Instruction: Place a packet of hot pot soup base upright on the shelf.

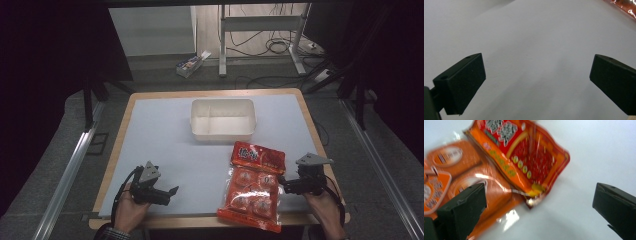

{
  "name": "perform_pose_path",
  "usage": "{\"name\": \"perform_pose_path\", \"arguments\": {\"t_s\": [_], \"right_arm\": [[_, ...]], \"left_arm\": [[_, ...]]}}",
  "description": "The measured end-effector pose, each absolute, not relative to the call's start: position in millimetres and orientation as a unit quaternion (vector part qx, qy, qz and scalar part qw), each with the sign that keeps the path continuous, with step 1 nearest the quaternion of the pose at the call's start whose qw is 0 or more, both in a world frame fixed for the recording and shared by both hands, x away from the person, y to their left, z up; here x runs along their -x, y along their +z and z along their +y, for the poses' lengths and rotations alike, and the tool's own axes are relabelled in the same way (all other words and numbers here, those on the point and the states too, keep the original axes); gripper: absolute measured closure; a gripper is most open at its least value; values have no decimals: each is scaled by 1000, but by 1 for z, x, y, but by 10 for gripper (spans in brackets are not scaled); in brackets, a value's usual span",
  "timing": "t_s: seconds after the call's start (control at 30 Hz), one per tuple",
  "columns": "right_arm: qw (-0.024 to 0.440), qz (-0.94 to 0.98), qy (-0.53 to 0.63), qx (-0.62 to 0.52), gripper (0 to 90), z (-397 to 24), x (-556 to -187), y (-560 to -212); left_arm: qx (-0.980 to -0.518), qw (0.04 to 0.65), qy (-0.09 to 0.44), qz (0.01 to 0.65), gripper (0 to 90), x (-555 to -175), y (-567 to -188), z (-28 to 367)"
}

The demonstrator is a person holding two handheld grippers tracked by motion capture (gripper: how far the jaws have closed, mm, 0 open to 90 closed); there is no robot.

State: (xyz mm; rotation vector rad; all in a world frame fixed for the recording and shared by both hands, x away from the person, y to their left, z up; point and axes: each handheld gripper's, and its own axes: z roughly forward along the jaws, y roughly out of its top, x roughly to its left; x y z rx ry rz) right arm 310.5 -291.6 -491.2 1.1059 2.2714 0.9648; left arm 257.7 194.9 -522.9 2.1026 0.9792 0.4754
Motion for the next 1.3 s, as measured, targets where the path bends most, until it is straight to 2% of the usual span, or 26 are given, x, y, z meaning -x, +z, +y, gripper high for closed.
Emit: {"name": "perform_pose_path", "arguments": {"t_s": [0.9, 1.3], "right_arm": [[170, 826, 371, -389, 0, -292, -314, -500], [170, 837, 363, -373, 0, -276, -309, -499]], "left_arm": [[-824, 382, 185, 375, 30, -260, -526, 192], [-825, 379, 192, 373, 32, -260, -526, 192]]}}
